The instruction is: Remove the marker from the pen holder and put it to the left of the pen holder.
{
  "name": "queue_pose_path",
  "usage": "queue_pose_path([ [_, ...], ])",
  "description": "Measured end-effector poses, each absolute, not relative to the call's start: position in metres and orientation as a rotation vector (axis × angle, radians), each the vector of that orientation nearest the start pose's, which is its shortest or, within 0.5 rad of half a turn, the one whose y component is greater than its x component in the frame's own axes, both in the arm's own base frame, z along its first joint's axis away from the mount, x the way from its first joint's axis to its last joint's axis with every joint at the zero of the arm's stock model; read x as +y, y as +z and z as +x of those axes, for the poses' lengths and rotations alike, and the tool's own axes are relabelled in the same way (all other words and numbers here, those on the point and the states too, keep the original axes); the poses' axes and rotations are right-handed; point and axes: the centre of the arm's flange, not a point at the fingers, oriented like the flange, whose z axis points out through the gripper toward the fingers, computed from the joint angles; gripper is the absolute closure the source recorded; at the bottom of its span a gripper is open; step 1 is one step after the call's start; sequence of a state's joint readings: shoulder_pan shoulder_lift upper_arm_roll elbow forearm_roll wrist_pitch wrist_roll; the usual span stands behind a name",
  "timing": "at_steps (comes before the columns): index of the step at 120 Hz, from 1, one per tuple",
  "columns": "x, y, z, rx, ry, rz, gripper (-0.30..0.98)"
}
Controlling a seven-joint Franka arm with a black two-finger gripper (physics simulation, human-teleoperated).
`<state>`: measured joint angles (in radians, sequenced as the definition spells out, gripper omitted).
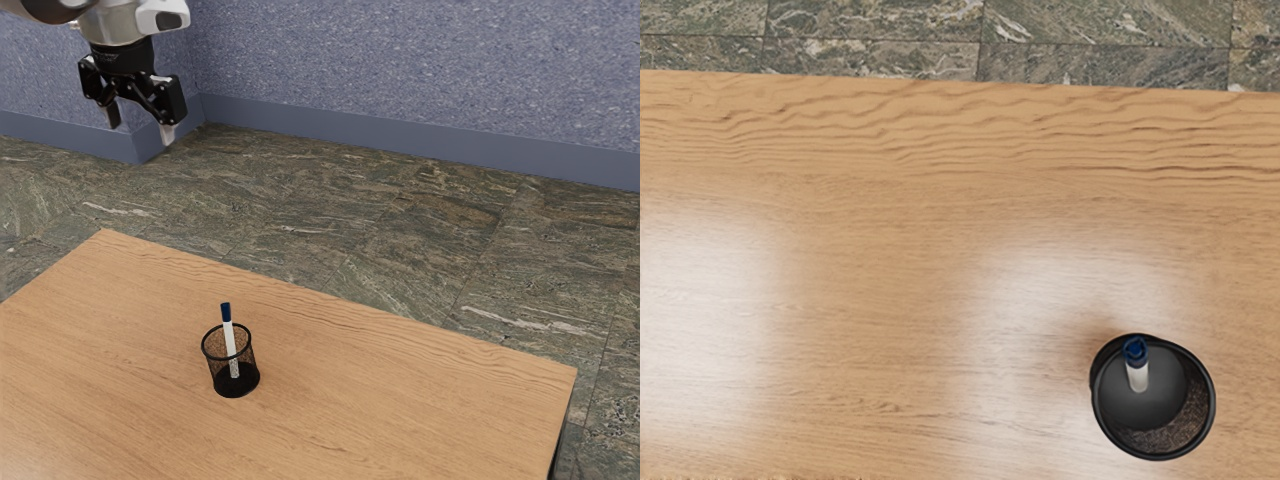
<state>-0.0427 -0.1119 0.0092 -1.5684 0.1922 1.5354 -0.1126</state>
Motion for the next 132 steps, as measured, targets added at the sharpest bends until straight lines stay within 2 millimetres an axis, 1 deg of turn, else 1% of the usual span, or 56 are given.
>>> queue_pose_path([
  [20, 0.004, 0.682, 0.516, -0.17, -0.14, -2.948, 0.0],
  [24, 0.004, 0.671, 0.519, -0.171, -0.121, -2.945, 0.0],
  [32, 0.003, 0.629, 0.524, -0.162, -0.041, -2.945, 0.0],
  [37, 0.0, 0.589, 0.527, -0.149, 0.035, -2.948, 0.0],
  [46, -0.01, 0.529, 0.529, -0.126, 0.083, -2.975, 0.0],
  [50, -0.014, 0.51, 0.531, -0.123, 0.079, -2.993, 0.0],
  [55, -0.019, 0.49, 0.535, -0.129, 0.067, -3.018, 0.0],
  [62, -0.024, 0.467, 0.542, -0.149, 0.042, -3.049, 0.0],
  [76, -0.03, 0.436, 0.548, -0.207, -0.003, -3.088, 0.0],
  [97, -0.036, 0.4, 0.54, -0.273, -0.019, -3.111, 0.0],
  [115, -0.038, 0.38, 0.542, -0.324, -0.021, -3.119, 0.0],
  [132, -0.025, 0.366, 0.538, -0.388, -0.003, -3.111, 0.0],
])
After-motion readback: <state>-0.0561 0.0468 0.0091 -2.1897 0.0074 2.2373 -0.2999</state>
